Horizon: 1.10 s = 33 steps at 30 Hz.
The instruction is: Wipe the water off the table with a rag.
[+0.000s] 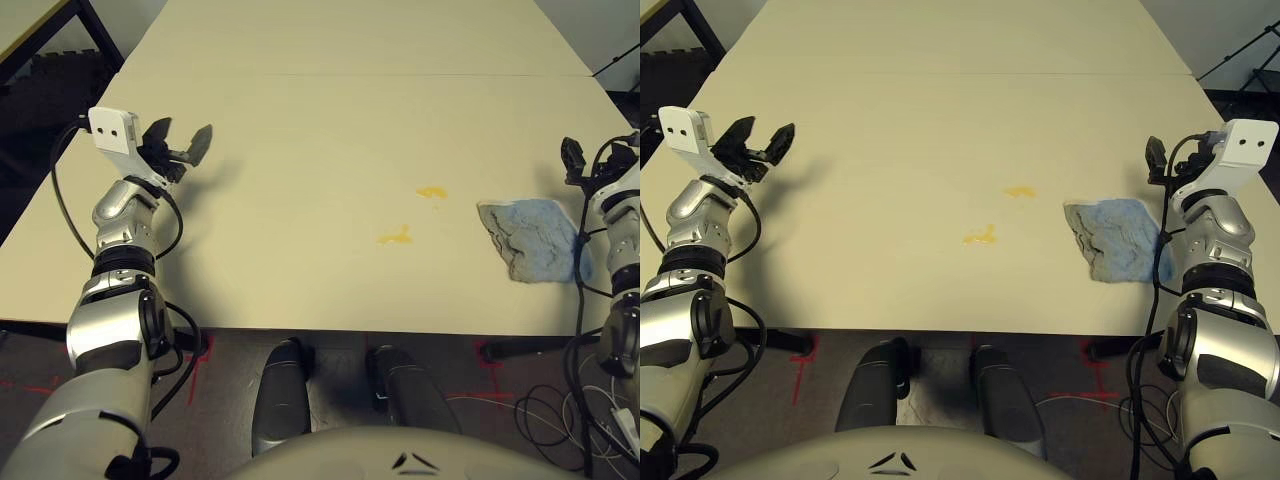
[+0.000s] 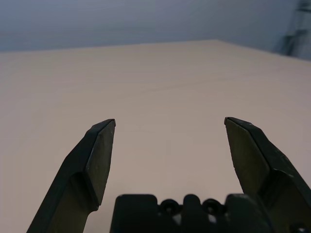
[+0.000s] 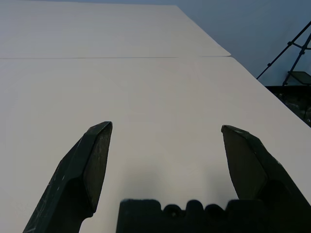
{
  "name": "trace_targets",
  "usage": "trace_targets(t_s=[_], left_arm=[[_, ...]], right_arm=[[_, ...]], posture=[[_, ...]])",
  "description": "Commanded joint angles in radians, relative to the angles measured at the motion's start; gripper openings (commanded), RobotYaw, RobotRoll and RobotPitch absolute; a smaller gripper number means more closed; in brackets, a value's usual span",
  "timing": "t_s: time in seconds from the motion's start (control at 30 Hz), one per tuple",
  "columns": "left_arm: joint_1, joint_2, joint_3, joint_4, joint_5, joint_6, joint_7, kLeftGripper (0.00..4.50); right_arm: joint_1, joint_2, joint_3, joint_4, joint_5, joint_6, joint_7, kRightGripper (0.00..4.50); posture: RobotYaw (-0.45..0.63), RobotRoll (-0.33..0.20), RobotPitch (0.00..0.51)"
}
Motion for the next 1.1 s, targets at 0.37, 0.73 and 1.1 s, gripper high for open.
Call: trace_targets(t_s=[0.37, 0.73, 1.1], left_arm=[[0.259, 0.041, -0.216, -0.354, 0.011, 0.02, -0.415, 4.5], [0.27, 0.043, -0.246, -0.338, 0.027, -0.04, -0.421, 4.5], [0.263, 0.014, -0.256, -0.309, 0.033, -0.077, -0.405, 4.5]], right_arm=[[0.014, -0.024, -0.019, -0.014, 0.014, 0.001, 0.031, 4.47], [0.171, -0.164, -0.043, -0.234, 0.127, 0.321, 0.308, 4.47], [0.476, -0.322, -0.047, -0.548, 0.249, 0.824, 0.561, 4.47]], posture=[[0.05, 0.0, 0.145], [0.03, 0.0, 0.157], [0.01, 0.0, 0.168]])
